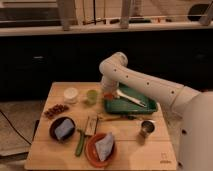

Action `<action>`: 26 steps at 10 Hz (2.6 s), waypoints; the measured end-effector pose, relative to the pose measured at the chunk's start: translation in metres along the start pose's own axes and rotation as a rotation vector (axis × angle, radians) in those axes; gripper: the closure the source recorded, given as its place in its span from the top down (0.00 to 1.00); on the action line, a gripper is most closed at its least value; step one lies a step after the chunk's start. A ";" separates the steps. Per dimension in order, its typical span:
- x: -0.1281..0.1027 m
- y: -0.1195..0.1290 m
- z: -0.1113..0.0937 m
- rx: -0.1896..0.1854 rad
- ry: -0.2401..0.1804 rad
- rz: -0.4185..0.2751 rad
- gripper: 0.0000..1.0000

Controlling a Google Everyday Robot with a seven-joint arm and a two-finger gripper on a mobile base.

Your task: Place apple in plastic cup

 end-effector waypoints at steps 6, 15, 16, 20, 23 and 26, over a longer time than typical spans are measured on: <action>0.008 -0.033 -0.009 0.026 -0.001 -0.090 0.00; 0.016 -0.081 -0.013 -0.057 -0.068 -0.165 0.00; 0.016 -0.085 -0.013 -0.064 -0.073 -0.169 0.00; 0.021 -0.100 -0.012 -0.084 -0.098 -0.189 0.00; 0.025 -0.105 -0.010 -0.097 -0.118 -0.202 0.00; 0.031 -0.121 -0.008 -0.107 -0.138 -0.225 0.00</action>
